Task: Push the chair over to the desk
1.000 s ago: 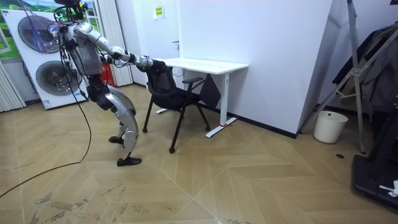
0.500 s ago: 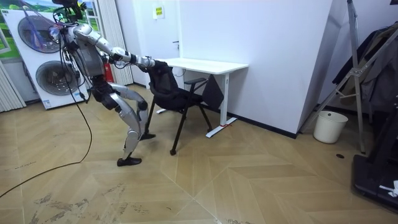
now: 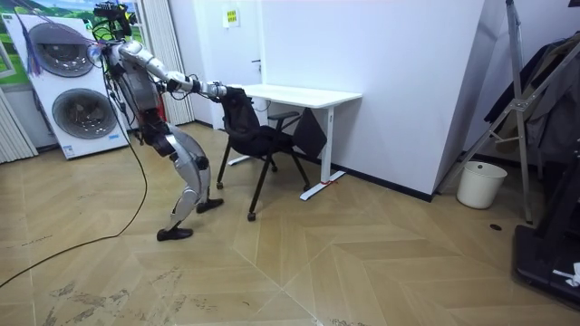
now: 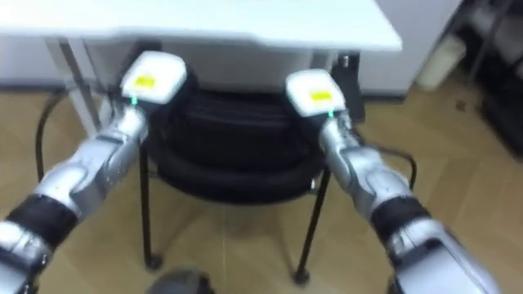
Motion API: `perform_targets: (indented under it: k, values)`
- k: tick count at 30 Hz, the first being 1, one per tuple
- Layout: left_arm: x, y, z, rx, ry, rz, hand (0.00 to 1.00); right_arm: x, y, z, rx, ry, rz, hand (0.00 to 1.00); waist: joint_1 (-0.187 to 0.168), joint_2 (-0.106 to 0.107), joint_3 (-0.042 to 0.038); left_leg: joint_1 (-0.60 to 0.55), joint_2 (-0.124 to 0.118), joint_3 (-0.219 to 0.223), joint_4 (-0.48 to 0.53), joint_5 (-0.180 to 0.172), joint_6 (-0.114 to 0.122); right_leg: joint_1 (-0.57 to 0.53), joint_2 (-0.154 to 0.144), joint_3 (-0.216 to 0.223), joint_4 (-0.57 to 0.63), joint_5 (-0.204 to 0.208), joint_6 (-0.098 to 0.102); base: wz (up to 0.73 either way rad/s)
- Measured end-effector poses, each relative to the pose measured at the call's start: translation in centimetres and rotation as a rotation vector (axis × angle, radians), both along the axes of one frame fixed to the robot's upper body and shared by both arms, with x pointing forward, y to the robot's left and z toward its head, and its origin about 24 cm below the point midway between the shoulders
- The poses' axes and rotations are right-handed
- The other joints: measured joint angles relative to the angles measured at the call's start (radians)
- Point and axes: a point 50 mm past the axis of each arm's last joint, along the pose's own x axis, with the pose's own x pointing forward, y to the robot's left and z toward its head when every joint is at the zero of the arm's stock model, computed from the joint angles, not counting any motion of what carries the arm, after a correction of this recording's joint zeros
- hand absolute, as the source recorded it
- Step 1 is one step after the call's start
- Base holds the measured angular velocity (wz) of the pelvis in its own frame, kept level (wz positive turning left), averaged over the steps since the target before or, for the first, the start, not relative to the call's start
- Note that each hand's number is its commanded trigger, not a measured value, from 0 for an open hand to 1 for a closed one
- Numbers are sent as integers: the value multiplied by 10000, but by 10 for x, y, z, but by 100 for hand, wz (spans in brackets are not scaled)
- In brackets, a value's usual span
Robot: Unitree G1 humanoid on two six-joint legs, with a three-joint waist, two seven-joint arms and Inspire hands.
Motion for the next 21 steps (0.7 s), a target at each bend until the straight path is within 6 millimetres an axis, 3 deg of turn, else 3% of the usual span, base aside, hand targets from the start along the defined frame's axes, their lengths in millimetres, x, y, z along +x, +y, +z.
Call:
perform_targets:
  k: [1,2,3,4,6,9,12,14,15,16,18,19,21]
  values:
    - [2,3,5,276,-262,-42,100,1,4,1,217,-80,9,100,5,-521,42,94,-399,-100,-262,-93,139,-57,-265,32,252,465,-44,11]
    - [4,4,9,357,-425,-44,100,2,5,3,295,-158,-4,100,-13,-719,93,115,-606,-118,-277,-99,183,-182,-312,230,686,976,-65,19]
    - [6,3,10,386,-596,15,100,4,6,5,282,-224,-82,100,-19,-732,130,142,-687,-139,-187,-140,298,-316,-311,379,1217,1340,-104,21]
    - [7,3,12,297,-747,62,100,6,6,8,259,-356,-102,100,-34,-585,230,202,-727,-184,-113,-246,321,-475,-286,533,1635,1960,-37,18]
    - [8,2,15,198,-1033,68,100,8,8,11,338,-581,-63,100,-36,-458,323,236,-664,-236,-146,-226,343,-714,-285,564,2004,2642,-65,14]
    - [12,2,18,-17,-1412,181,100,15,8,23,230,-1034,-3,100,-36,-195,511,320,-716,-255,-173,-386,367,-768,-362,578,2105,2951,-67,1]
    - [15,3,25,-158,-1768,301,100,19,10,32,168,-1512,85,100,-41,-168,540,274,-833,-282,-298,-463,370,-997,-397,762,2159,3225,-7,2]
    - [15,3,21,-213,-1806,310,100,18,10,29,140,-1532,21,100,-101,-71,613,570,-824,-523,-523,-492,361,-1063,-391,780,2453,4097,-58,18]
    - [16,2,20,-206,-1791,303,100,16,10,25,171,-1485,-56,100,-239,56,655,784,-765,-844,-665,-560,417,-1255,-300,851,2808,4674,-187,12]
    - [16,3,20,-164,-1867,246,100,16,12,25,214,-1589,-99,100,-118,131,701,902,-612,-1015,-793,-626,381,-1925,7,1156,2895,4027,-100,0]
    - [18,7,21,-152,-1980,346,100,18,15,28,57,-1777,-132,100,-97,336,793,1021,-384,-1138,-892,-646,244,-2952,455,1113,2461,3193,-157,-3]
    - [20,8,20,-95,-1928,374,100,18,16,28,31,-1819,-99,100,-195,428,803,1065,-339,-1370,-895,-676,132,-3485,685,1110,1639,3037,-182,30]
    - [19,10,16,-23,-1755,462,100,17,18,26,-43,-1764,-35,100,-308,426,807,1293,-311,-1552,-878,-774,-72,-3877,779,1462,-150,3162,-218,40]
